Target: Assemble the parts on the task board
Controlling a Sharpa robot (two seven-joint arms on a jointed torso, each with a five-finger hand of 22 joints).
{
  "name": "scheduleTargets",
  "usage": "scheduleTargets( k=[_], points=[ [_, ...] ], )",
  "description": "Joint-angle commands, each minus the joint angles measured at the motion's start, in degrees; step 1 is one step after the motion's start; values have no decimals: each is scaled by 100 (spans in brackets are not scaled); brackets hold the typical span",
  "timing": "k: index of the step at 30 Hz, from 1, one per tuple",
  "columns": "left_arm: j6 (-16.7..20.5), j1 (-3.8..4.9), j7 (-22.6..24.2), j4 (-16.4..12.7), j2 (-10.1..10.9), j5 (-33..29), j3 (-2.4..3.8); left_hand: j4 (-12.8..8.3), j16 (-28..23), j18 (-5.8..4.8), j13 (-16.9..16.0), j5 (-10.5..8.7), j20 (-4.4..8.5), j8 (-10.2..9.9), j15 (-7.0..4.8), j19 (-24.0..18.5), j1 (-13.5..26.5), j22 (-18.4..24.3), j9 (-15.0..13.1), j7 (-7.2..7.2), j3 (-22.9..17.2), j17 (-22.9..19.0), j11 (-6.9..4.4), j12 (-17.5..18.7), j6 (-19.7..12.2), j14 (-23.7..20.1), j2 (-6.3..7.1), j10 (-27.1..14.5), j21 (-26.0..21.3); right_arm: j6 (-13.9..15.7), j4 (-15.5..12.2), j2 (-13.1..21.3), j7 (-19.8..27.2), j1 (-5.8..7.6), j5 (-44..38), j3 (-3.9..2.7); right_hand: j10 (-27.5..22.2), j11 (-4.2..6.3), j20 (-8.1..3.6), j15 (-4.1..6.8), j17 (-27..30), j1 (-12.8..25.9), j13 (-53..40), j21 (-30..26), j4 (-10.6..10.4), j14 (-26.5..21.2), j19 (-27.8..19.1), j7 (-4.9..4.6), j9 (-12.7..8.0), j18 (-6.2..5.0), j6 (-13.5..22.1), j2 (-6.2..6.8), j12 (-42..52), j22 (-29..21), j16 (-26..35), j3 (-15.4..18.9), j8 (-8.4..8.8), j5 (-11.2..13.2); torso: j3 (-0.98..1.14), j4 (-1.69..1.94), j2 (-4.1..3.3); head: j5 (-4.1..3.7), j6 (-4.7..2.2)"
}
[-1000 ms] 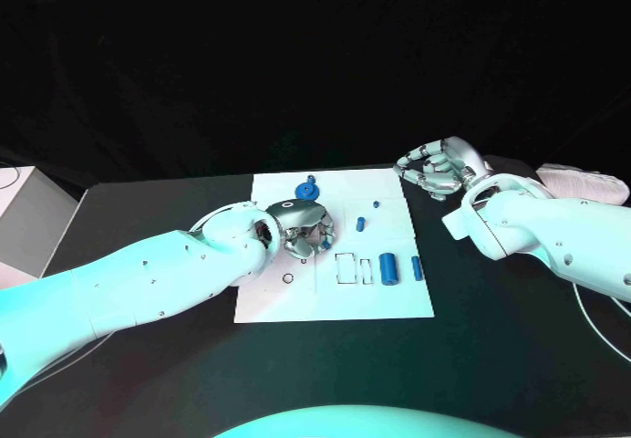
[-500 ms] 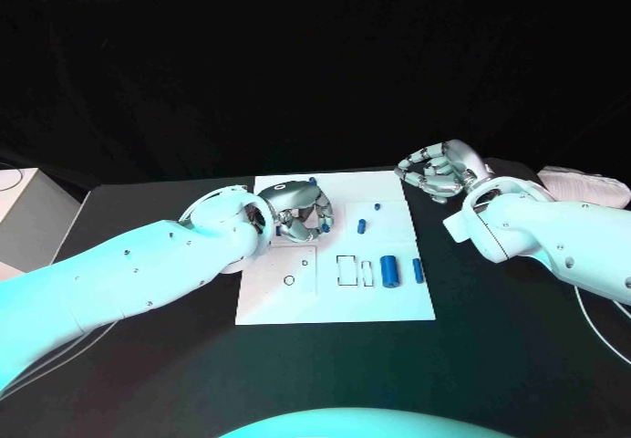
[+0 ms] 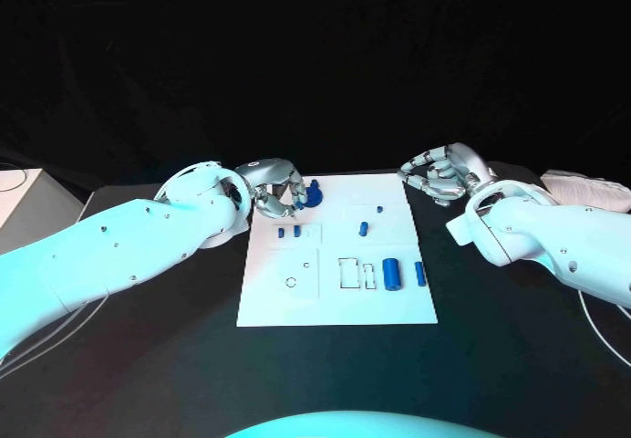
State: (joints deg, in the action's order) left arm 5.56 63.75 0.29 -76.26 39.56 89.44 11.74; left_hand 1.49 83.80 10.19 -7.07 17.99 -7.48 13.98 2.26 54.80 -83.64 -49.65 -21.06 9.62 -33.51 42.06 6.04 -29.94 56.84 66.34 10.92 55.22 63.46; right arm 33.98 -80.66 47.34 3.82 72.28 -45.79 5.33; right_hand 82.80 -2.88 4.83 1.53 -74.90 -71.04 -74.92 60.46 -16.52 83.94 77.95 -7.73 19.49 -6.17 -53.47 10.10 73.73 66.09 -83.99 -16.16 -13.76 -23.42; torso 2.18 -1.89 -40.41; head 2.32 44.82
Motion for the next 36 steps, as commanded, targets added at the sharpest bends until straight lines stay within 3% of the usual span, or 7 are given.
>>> scheduleTargets(
  k=[1,8,15,22,36],
  points=[
    [-111,18,41,219,-91,112,4,0,9,-10,6,-12,-13,-29,-11,45,50,-1,-9,-11,41,-8,-1,18,48,27,-12,45,24,-26,4,-9,54,-2,-39,-2,18,0,-7,-38,-772,-52,-474,-7,-3,294,51,-7,10,-17,29,-14,31,5,3,-18,-21,-12,-13,-8,-7,16,-2],
    [-115,30,74,697,-268,297,-12,-3,8,-11,7,-11,-12,-31,-12,52,47,-7,-10,-12,40,-7,-2,25,50,29,-12,52,28,-24,9,-18,54,-2,-39,-2,18,0,-7,-38,-772,-52,-474,-7,-3,294,51,-7,10,-17,29,-14,31,5,3,-18,-21,-12,-6,-11,-7,19,14],
    [-113,30,97,1045,-405,461,-136,-11,2,-7,9,-12,-11,-36,-14,42,44,11,-13,-11,43,-30,-3,43,52,20,-2,65,16,-28,6,-20,54,-2,-39,-2,18,0,-7,-38,-772,-52,-474,-7,-3,294,51,-7,10,-17,29,-14,31,5,3,-18,-21,-12,-8,-11,-10,17,25],
    [-120,30,111,1171,-495,495,-179,-11,2,-7,9,-12,-11,-36,-14,42,44,11,-13,-11,43,-30,-3,43,52,20,-2,65,16,-29,1,-21,54,-2,-39,-2,18,0,-7,-38,-772,-52,-474,-7,-3,294,51,-7,10,-17,29,-14,31,5,3,-18,-21,-12,-5,-12,-9,21,40],
    [-152,29,118,1209,-541,514,-192,-12,0,-6,10,-12,-11,-39,-14,41,45,14,-15,-11,44,-26,-2,51,53,23,0,69,14,-31,-2,-26,53,-2,-39,-2,18,0,-7,-38,-772,-52,-474,-7,-3,294,51,-7,10,-17,29,-14,31,5,3,-18,-21,-12,-1,-14,-6,20,49]
  ],
)
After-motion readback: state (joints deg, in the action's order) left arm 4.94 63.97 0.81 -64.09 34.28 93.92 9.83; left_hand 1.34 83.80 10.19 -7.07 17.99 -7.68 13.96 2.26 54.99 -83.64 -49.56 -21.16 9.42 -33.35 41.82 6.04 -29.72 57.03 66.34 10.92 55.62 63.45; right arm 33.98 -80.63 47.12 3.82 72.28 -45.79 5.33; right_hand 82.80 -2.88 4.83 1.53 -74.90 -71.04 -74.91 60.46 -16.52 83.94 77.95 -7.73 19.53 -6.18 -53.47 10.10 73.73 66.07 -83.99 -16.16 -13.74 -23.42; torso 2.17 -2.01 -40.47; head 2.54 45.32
